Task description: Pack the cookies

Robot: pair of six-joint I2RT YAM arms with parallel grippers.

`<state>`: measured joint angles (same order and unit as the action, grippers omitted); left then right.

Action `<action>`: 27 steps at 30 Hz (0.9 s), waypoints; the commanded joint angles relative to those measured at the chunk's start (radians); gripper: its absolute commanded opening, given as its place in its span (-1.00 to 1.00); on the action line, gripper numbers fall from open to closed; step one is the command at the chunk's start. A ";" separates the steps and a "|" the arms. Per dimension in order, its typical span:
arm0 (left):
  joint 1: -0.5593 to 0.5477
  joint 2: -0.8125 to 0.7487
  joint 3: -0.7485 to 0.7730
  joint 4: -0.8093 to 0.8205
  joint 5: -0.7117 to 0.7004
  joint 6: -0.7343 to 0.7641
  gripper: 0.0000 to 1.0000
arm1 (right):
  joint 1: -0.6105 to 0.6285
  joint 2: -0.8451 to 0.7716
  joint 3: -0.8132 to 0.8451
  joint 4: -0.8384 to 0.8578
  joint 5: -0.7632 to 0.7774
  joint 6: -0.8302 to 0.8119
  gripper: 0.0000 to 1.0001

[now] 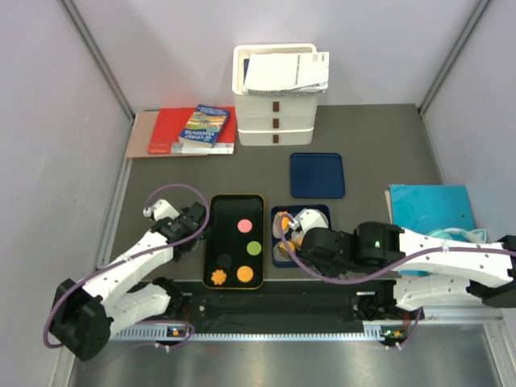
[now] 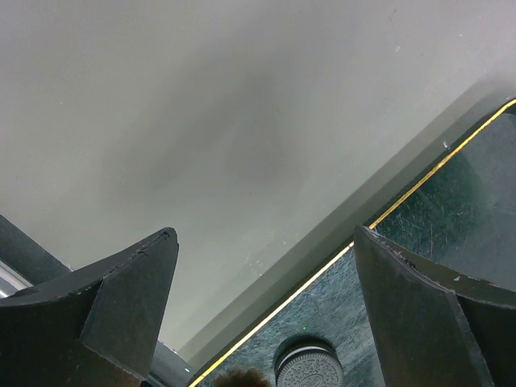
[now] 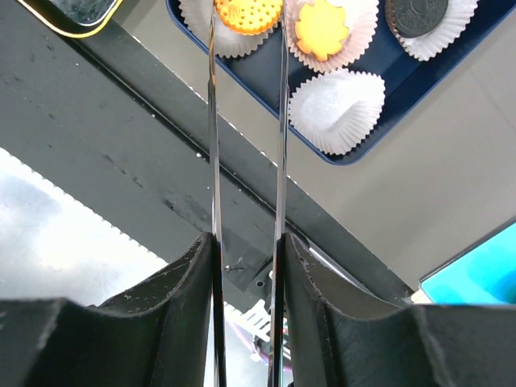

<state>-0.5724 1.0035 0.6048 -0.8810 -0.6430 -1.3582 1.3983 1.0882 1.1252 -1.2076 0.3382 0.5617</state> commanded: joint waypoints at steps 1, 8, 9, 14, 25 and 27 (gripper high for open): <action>-0.003 -0.019 -0.011 0.025 0.002 0.010 0.88 | 0.014 -0.005 0.031 0.054 0.022 0.004 -0.25; -0.004 -0.016 -0.013 0.022 0.000 0.011 0.88 | 0.014 0.012 0.073 0.068 0.041 -0.013 -0.03; -0.003 -0.016 -0.013 0.020 0.000 0.011 0.88 | 0.016 0.019 0.074 0.066 0.039 -0.014 -0.03; -0.003 -0.034 -0.016 0.013 -0.012 0.011 0.88 | 0.016 0.018 0.100 0.048 0.064 -0.013 -0.03; -0.003 -0.046 -0.013 0.005 -0.020 0.004 0.89 | 0.056 0.149 0.231 0.163 -0.031 -0.140 -0.04; -0.003 -0.048 -0.016 -0.006 -0.021 -0.016 0.90 | 0.085 0.197 0.246 0.187 -0.047 -0.161 -0.05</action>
<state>-0.5720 0.9661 0.5941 -0.8757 -0.6441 -1.3582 1.4284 1.1793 1.3251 -1.1358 0.3481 0.4759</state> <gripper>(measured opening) 0.943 0.482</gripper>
